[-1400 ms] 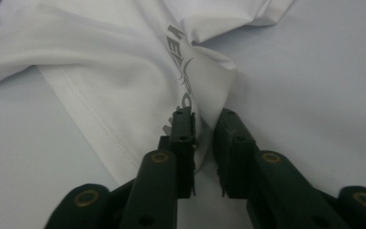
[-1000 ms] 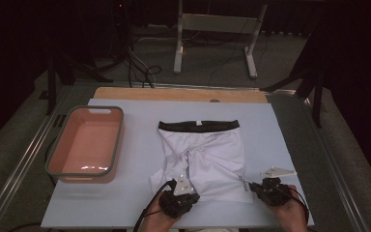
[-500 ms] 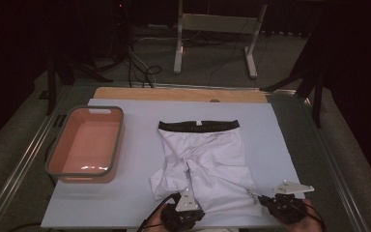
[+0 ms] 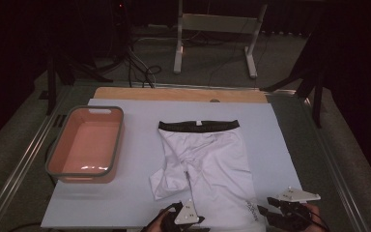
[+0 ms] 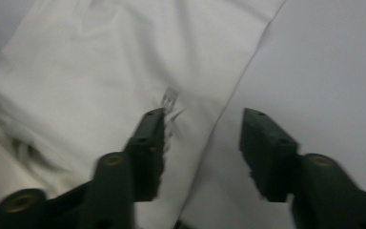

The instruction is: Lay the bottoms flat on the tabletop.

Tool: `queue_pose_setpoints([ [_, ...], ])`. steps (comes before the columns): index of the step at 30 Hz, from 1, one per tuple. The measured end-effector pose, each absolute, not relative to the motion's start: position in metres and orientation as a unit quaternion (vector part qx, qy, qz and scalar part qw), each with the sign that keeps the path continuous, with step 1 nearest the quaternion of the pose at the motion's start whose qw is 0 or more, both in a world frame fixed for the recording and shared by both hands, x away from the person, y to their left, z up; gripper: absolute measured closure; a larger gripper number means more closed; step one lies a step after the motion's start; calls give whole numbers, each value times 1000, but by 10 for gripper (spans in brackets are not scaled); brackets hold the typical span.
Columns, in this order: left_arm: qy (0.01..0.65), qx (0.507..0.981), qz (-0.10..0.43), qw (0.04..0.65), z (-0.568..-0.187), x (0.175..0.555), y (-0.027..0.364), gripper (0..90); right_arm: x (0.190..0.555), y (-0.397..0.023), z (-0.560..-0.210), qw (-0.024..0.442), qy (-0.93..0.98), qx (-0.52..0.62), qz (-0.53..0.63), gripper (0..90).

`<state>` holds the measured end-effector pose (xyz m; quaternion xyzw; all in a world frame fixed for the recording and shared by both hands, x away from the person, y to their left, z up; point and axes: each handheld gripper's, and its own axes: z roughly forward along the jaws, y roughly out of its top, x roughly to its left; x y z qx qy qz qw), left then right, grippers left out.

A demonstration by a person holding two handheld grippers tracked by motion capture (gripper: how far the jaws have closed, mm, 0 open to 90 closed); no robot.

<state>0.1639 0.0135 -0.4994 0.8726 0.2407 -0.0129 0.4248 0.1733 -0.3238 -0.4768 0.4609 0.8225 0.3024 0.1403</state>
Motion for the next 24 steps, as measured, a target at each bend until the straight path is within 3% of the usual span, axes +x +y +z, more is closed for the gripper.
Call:
queue_pose_setpoints([
  [5,266,869,12,417,-501,183,15,474,197,-323,-481,166,806,476,310,414],
  [17,322,862,68,385,-523,221,13,391,264,-311,-505,167,798,493,304,479],
  [21,330,860,71,383,-526,225,10,450,278,-311,-509,155,801,496,298,540],
  [24,339,857,67,382,-525,227,9,620,279,-307,-513,148,810,489,286,661],
])
